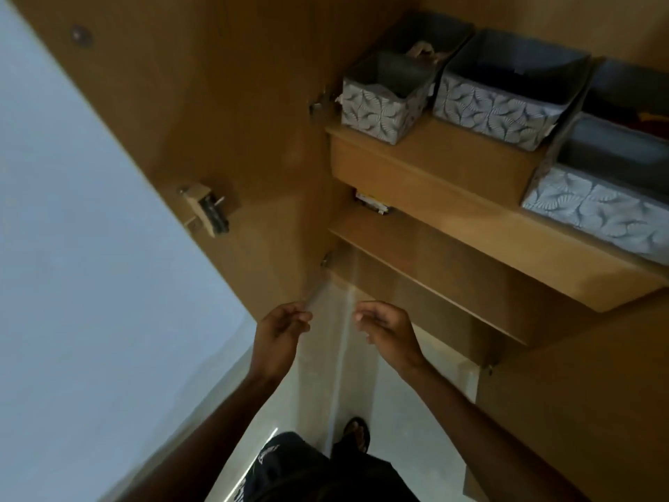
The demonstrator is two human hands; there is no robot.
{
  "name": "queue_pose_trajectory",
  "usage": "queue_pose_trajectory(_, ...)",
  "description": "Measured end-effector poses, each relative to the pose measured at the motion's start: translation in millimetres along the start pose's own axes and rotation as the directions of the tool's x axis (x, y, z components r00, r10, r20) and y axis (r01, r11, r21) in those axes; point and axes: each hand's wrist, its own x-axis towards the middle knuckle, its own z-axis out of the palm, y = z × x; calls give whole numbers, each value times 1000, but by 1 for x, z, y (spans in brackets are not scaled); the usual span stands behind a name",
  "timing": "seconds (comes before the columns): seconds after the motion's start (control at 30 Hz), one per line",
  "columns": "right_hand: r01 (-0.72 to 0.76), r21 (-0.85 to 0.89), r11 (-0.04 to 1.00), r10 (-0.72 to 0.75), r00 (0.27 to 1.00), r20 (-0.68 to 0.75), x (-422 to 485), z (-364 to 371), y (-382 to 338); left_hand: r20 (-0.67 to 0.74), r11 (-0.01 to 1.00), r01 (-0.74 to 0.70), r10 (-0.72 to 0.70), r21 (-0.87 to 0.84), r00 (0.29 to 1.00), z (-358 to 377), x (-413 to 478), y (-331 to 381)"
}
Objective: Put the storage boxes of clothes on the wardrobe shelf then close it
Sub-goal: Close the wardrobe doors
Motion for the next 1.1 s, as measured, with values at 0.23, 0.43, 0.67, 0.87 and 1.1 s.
queue_pose_trajectory(0.23,12,-19,1000,-12,1000,22,-100,18,26,19,999,-5,4,32,1000,-33,-98,-48)
queue_pose_trajectory(0.43,24,-4,1000,-25,999,-48,-203,8,44,74,999,-44,43,12,996,-49,-187,-67)
queue_pose_trajectory(0.67,65,-39,997,-69,990,-125,-292,-40,53,145,992,-123,122,-5,982,-11,-256,-72)
queue_pose_trajectory(0.87,135,-43,990,-141,970,-198,-352,-127,45,252,984,-171,178,-46,951,77,-302,-65)
queue_pose_trajectory(1.1,197,-99,975,-220,891,-398,-433,-271,50,431,963,-255,268,-89,862,225,-371,-41)
